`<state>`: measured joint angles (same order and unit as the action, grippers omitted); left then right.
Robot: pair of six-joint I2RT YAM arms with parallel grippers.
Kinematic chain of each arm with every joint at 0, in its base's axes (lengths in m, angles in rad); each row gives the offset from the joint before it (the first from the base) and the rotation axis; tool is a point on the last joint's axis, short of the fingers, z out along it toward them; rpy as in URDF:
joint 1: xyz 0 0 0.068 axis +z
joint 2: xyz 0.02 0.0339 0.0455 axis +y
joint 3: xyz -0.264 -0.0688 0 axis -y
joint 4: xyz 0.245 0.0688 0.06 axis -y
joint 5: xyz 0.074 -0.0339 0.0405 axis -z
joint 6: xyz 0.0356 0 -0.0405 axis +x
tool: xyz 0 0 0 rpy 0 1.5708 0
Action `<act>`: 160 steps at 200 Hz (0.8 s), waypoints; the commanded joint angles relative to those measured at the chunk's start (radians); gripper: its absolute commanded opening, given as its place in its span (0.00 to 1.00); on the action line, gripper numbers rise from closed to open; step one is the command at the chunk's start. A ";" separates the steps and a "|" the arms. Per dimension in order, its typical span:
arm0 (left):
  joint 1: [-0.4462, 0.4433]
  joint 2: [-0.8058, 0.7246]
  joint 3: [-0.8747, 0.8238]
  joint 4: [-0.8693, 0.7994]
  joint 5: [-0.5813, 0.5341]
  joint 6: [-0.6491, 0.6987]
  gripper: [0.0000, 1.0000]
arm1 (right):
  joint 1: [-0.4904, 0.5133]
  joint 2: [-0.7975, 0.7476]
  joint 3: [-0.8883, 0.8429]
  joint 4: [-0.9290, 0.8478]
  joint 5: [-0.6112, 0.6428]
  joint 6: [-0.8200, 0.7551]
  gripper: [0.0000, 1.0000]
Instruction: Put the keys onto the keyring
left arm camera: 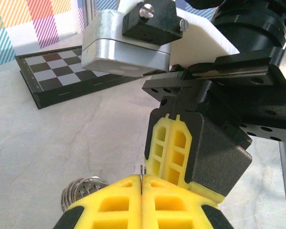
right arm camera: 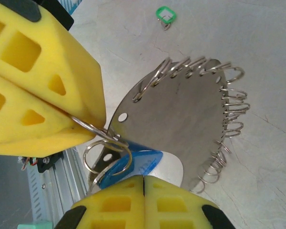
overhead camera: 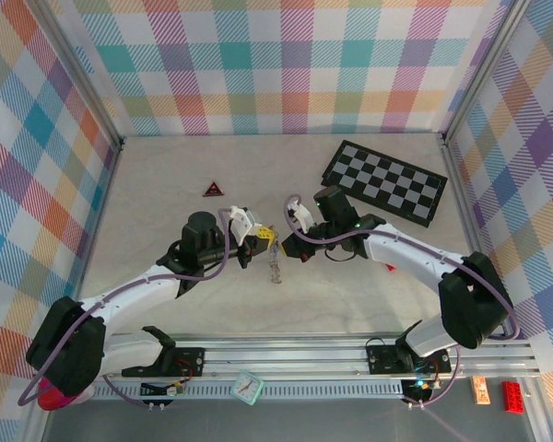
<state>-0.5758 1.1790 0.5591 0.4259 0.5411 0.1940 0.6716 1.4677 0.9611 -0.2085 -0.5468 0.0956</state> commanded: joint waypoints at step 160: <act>-0.009 -0.025 -0.050 0.222 0.188 -0.027 0.00 | -0.042 -0.322 -0.280 0.422 -0.052 -0.337 0.21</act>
<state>-0.5758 1.1786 0.5167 0.5537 0.6613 0.1719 0.6479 1.1618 0.6937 0.1291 -0.5003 -0.1741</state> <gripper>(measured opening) 0.046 0.216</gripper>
